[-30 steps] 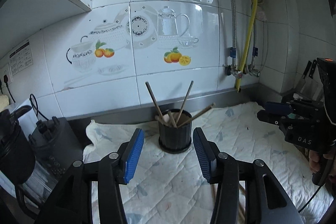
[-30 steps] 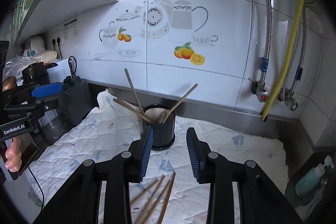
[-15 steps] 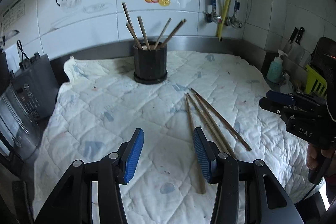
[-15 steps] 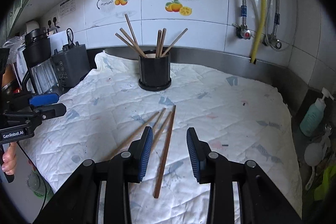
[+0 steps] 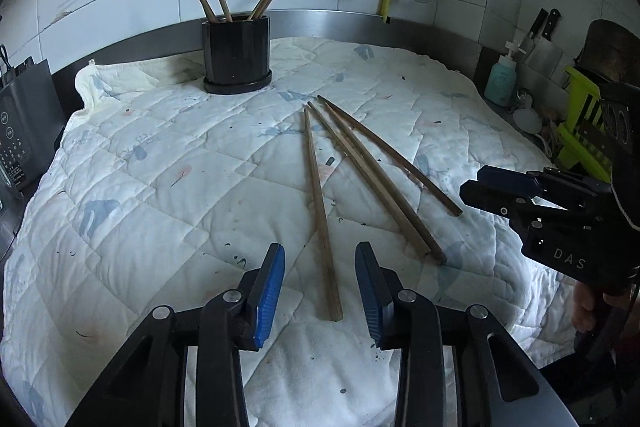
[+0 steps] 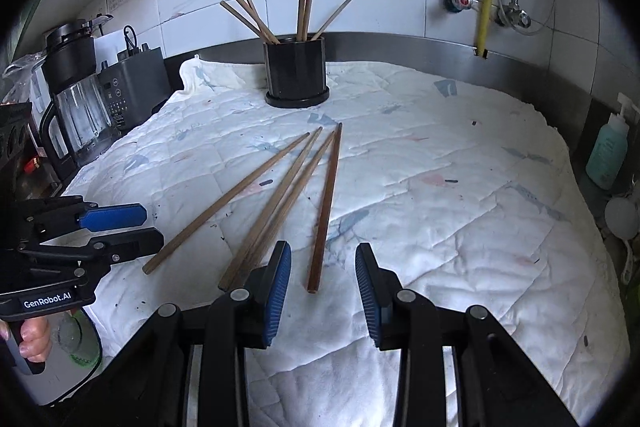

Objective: Organize utensils
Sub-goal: 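Move both open tools back down toward the remaining chopsticks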

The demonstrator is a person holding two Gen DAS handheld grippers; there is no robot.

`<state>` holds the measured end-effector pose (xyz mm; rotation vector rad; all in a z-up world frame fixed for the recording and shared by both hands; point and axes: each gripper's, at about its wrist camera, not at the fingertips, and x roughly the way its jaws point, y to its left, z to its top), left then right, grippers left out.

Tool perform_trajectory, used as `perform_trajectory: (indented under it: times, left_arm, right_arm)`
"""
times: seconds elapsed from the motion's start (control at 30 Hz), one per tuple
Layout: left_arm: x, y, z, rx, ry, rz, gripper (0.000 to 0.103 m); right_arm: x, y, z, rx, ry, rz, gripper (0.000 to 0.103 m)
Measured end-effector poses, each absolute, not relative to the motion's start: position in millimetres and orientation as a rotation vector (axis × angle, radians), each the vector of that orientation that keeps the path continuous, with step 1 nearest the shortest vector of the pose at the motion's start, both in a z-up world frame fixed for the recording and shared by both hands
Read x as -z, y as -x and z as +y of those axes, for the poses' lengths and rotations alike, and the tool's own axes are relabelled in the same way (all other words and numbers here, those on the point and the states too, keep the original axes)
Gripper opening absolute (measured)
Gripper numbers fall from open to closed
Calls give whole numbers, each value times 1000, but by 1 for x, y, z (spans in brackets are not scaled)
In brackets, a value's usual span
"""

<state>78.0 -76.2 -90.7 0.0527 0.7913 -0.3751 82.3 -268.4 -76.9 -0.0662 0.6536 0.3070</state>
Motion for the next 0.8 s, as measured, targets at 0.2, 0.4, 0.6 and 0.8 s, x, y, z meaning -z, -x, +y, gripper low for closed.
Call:
perform_trajectory:
  times: [0.2,0.4,0.6,0.8]
  left_arm:
    - [101,-90,-78,379,-30,811,26]
    - [107,-93,-84,366,-42,797,25]
    - [110,-93,-87,350,-48,773,25]
    - [113,-90,-89,344,-56,743,23]
  right_arm:
    - [88,-85,-272,-305,34,670,37]
    - [93,-88,-270,-314,13,671,36]
    - [101,-91,-265,-310,13,671,27]
    - [103,-94,-261,-304,13,658,25]
